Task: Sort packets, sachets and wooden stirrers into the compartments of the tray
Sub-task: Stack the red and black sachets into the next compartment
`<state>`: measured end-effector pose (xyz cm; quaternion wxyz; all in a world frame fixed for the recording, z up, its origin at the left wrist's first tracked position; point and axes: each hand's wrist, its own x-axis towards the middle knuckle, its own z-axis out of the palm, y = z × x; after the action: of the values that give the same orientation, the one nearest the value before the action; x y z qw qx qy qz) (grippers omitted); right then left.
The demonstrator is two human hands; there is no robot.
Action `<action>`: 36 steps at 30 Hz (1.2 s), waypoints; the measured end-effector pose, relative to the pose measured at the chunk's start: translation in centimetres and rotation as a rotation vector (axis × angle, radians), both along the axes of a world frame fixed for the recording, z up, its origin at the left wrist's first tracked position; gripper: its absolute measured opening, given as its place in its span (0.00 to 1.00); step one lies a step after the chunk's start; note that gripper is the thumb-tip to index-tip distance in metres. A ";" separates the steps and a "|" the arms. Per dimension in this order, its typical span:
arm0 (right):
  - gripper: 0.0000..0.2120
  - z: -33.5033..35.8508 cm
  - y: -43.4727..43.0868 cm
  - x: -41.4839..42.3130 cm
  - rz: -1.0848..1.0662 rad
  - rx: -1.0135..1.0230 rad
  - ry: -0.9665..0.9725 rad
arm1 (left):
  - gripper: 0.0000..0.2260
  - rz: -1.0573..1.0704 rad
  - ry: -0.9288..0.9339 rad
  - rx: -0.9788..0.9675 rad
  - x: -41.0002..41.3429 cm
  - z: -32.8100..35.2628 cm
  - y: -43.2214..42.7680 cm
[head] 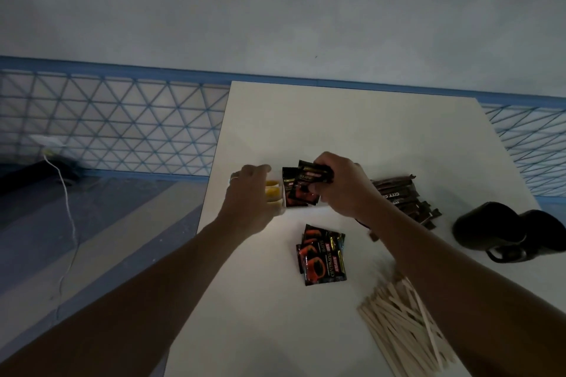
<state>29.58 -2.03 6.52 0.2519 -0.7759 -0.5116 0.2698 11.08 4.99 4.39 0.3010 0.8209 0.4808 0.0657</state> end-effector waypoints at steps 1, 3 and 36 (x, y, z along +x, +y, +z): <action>0.13 -0.2 0.6 0.1 0.003 -0.011 0.016 | 0.39 -0.016 0.041 0.010 -0.1 -0.3 0.4; 0.13 -0.6 1.3 0.1 0.016 -0.039 0.047 | 0.42 -0.046 0.103 0.024 -0.2 -1.1 0.8; 0.18 -5.2 2.8 -1.2 0.180 -0.021 -0.288 | 0.45 -0.050 0.201 0.023 0.7 -3.9 2.2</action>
<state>28.39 0.76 1.36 0.1426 -0.7602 -0.6070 0.1824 11.83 7.17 0.53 0.2436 0.8385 0.4871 -0.0191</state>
